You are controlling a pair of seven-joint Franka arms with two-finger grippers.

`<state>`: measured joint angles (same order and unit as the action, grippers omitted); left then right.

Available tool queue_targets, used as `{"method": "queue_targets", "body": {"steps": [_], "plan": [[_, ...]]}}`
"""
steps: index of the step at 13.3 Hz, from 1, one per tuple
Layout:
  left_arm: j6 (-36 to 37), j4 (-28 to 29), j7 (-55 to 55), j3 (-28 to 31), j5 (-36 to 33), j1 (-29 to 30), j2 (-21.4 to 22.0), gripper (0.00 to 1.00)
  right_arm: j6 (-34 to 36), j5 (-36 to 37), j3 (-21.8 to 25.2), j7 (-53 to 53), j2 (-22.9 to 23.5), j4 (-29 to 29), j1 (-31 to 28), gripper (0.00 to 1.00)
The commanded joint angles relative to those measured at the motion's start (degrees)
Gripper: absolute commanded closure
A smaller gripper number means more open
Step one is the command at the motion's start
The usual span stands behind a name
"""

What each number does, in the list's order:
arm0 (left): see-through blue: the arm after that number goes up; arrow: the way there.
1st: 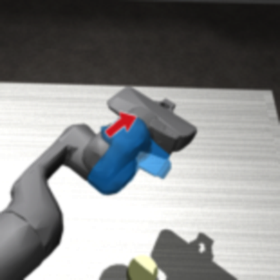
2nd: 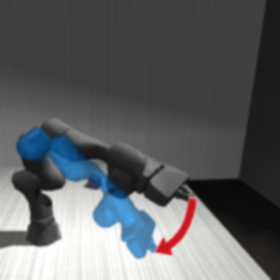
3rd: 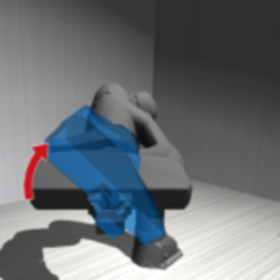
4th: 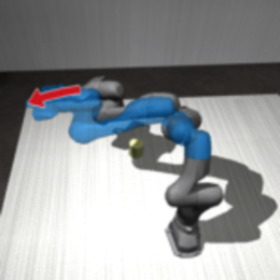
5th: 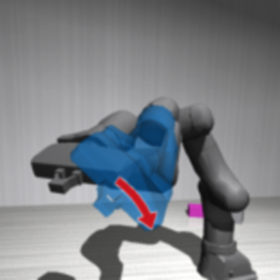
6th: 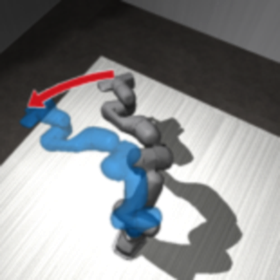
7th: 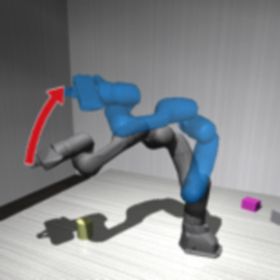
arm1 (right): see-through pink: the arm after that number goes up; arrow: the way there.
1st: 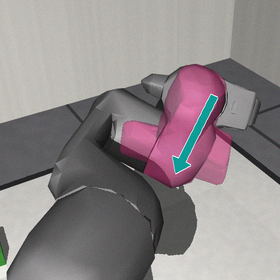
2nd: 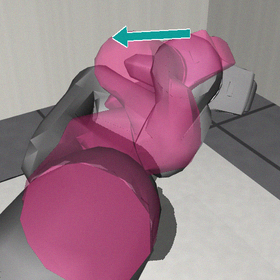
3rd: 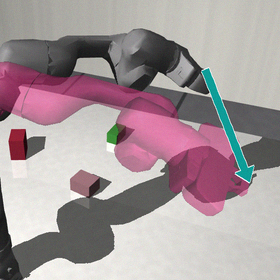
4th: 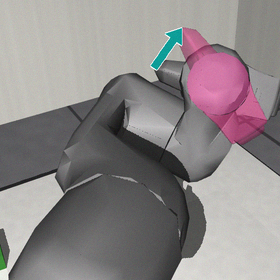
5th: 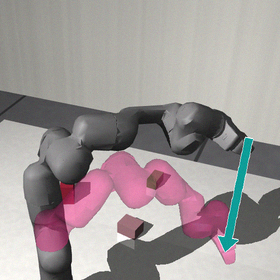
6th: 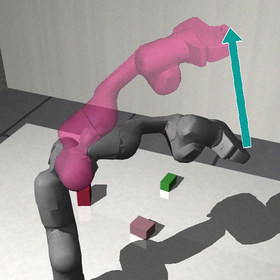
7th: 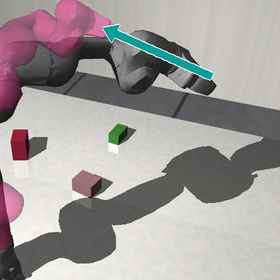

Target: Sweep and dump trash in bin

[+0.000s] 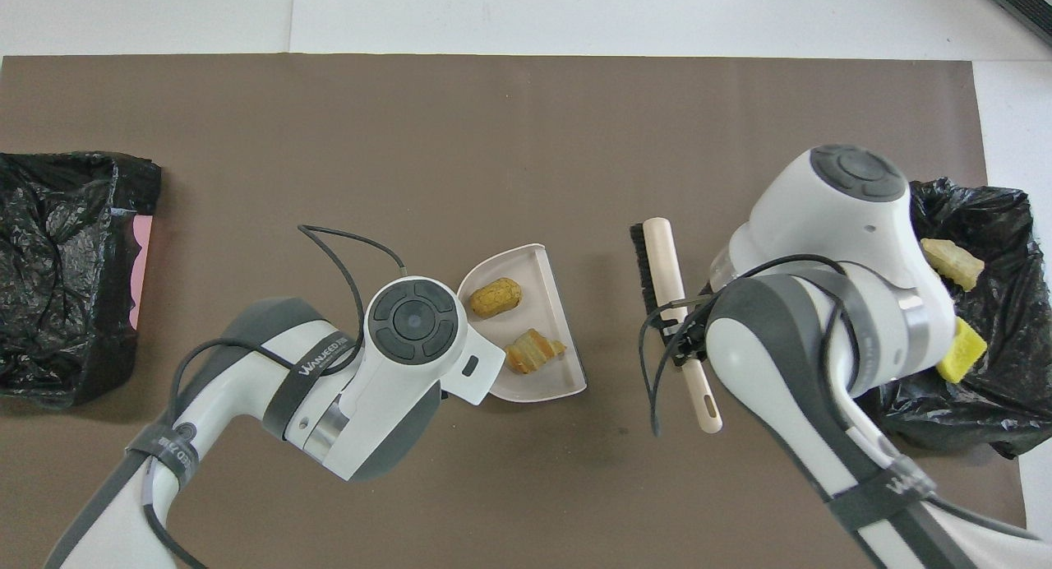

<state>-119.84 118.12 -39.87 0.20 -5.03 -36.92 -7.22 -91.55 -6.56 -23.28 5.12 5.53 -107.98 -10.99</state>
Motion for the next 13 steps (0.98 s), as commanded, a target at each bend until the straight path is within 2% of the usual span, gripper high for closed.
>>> {"method": "queue_targets", "body": {"steps": [1,3,5,6,9,11,13], "plan": [[-2.07,2.73,-2.58,-0.11,-0.24,0.36,1.95,1.0,1.55,4.61,-0.54,-0.03,-2.97,-3.37,-3.33,1.0],[-3.12,3.78,-4.25,-0.11,-0.24,0.09,2.47,1.0,0.5,6.12,-0.54,-0.11,-7.18,-10.02,-4.3,1.0],[-4.88,5.71,-4.26,-0.11,-0.24,-0.17,3.61,1.0,-6.42,6.12,-0.63,-0.55,-12.81,-20.47,-4.48,1.0],[-4.88,5.72,-4.26,-0.11,-0.24,-0.26,3.62,1.0,-9.67,6.12,-0.89,-0.38,-12.3,-23.13,-4.13,1.0],[-5.06,6.42,-3.99,-0.11,-0.24,-0.43,3.97,1.0,-14.01,5.94,-1.15,0.85,-9.93,-24.21,-1.94,1.0],[-5.06,6.51,-3.82,-0.02,-0.24,-1.49,4.06,1.0,-14.97,4.8,-1.24,2.59,-9.32,-23.51,1.66,1.0],[-5.06,6.51,-3.73,-0.02,-0.24,-1.49,4.06,1.0,-15.41,3.05,-1.24,7.42,-5.72,-21.41,6.39,1.0]]}}
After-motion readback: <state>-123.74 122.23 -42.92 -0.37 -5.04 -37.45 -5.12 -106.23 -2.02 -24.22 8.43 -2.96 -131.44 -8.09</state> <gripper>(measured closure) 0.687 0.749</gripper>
